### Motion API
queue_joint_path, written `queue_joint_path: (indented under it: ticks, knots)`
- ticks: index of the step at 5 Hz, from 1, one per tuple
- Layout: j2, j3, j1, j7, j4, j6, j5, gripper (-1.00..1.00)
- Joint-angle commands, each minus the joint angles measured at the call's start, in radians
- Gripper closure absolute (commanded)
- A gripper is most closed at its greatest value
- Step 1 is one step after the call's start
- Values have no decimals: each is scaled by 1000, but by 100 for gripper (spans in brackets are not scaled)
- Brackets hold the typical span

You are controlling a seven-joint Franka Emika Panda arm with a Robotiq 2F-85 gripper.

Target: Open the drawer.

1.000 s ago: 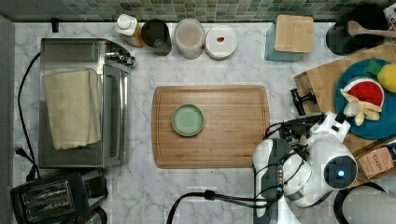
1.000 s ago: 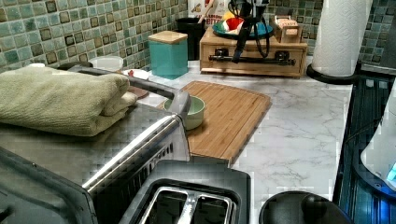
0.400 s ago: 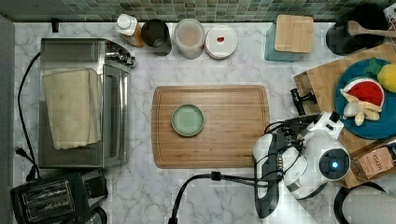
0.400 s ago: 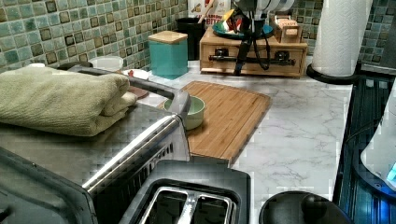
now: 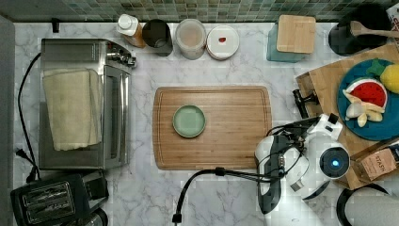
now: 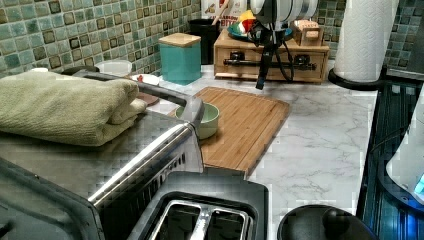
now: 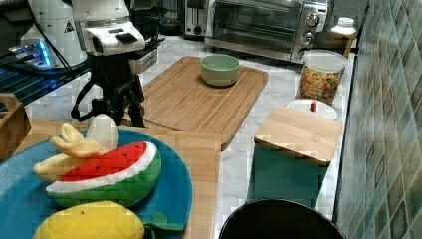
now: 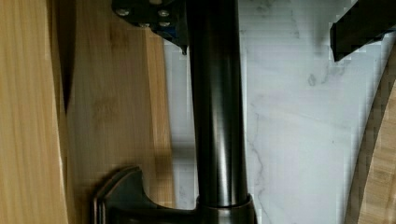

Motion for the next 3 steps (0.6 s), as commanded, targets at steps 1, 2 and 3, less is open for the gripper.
queue_joint_path:
  ticks: [1, 2, 3]
  knots:
    - [-105, 20, 3, -183, 58, -371, -85, -100]
    - [-126, 26, 33, -153, 13, -374, -50, -100]
    - [-186, 25, 95, 5, -75, -350, -70, -100]
